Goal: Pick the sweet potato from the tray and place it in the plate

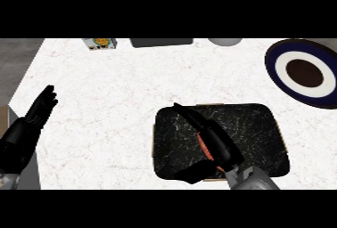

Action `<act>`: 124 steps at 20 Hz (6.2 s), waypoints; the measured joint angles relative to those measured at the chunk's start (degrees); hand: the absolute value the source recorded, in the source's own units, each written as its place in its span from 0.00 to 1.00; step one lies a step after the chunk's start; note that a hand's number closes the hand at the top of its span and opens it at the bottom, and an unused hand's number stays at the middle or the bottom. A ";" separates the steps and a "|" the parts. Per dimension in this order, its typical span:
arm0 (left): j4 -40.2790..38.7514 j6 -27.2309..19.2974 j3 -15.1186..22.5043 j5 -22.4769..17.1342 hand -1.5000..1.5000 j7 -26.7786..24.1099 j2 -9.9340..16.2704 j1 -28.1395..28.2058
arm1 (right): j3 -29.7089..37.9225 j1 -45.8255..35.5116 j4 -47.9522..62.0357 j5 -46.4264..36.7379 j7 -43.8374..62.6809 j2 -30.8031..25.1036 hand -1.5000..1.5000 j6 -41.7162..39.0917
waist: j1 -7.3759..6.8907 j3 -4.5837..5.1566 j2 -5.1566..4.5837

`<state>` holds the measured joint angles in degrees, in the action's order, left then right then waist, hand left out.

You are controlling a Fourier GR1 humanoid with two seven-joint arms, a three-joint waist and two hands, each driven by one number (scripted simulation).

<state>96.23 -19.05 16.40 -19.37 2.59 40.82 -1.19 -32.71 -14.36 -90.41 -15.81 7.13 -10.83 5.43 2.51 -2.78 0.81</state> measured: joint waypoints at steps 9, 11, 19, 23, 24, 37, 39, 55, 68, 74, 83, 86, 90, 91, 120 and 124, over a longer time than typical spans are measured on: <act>0.55 -2.46 1.66 -0.35 0.50 0.78 0.77 -0.66 | 0.44 -0.86 -9.18 -8.52 6.45 -8.31 0.00 -1.58 | 0.28 0.17 0.12; 0.83 -2.91 2.18 -0.46 0.50 0.97 1.11 -0.72 | 0.06 -1.53 -10.40 -9.23 10.21 -11.09 0.00 -5.30 | 0.47 0.31 0.10; 0.58 -3.83 3.79 -1.41 0.50 1.66 1.32 -2.75 | 0.83 -5.25 -14.99 -5.66 25.05 -17.37 0.00 -20.33 | -0.25 0.51 -0.11; -0.71 -4.16 5.07 -1.50 0.50 1.42 0.87 -4.39 | 1.66 -7.01 -15.55 -3.17 30.86 -17.04 0.00 -24.68 | -0.81 0.32 -0.19; -0.90 -4.14 5.27 -1.64 0.50 1.25 0.86 -4.72 | 1.72 -7.36 -15.48 -2.81 31.88 -16.80 0.00 -25.40 | -1.01 0.31 -0.20; -3.48 -4.80 7.43 -3.31 0.50 0.08 0.67 -7.92 | -1.12 -8.45 -8.58 -3.94 35.46 -14.39 0.00 -30.37 | -2.26 0.20 -0.33; -3.37 -5.02 7.66 -3.54 0.50 0.33 0.62 -8.45 | -2.42 -8.21 -7.49 -4.91 36.08 -13.04 0.00 -30.24 | -2.30 0.22 -0.28; -6.18 -5.40 9.11 -5.93 0.50 -0.72 0.57 -10.68 | -4.73 -5.42 3.69 -11.83 27.10 -11.43 1.00 -26.00 | -2.33 0.17 -0.22; -5.29 -7.64 9.83 -8.23 0.50 -1.96 2.52 -8.68 | 7.06 -1.50 12.34 -12.33 13.19 -23.41 1.00 -17.84 | 0.48 0.13 -0.36; -3.39 -9.27 8.71 -9.66 0.50 -2.84 4.12 -6.33 | 22.24 1.65 23.55 -5.32 3.46 -35.37 1.00 -15.35 | 2.76 0.53 -1.16; -3.06 -9.91 9.37 -10.36 0.50 -3.58 4.77 -7.36 | 41.92 0.26 38.00 4.26 -19.53 -44.50 1.00 -8.32 | 1.64 1.09 -1.51; -3.58 -9.84 10.10 -10.36 0.50 -3.72 4.71 -8.51 | 46.40 -0.34 42.24 7.04 -28.78 -46.34 1.00 -8.54 | 0.81 1.22 -1.58; -4.47 -9.51 11.49 -10.11 0.50 -3.69 4.24 -10.99 | 50.18 -2.14 48.69 9.78 -39.18 -48.30 1.00 -11.71 | -0.96 1.33 -1.75; -4.67 -9.35 12.04 -10.04 0.50 -3.75 4.17 -11.44 | 50.79 -2.91 50.42 10.33 -40.99 -48.71 1.00 -12.91 | -1.54 1.33 -1.77; -11.69 -8.85 19.15 -11.79 0.50 -4.52 0.72 -22.38 | 40.01 -29.74 78.54 -3.84 -39.55 -35.10 0.00 -13.68 | -7.62 1.21 -2.21; -12.50 -9.03 19.24 -12.56 0.50 -5.26 0.32 -22.51 | 40.97 -31.38 80.65 -3.15 -39.86 -32.93 0.00 -14.69 | -7.16 1.07 -2.13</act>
<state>83.73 -28.08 35.64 -31.92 -2.67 41.14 -23.70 8.27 -45.74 -9.76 -18.96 -32.73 -43.77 -9.26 -4.65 -1.70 -1.32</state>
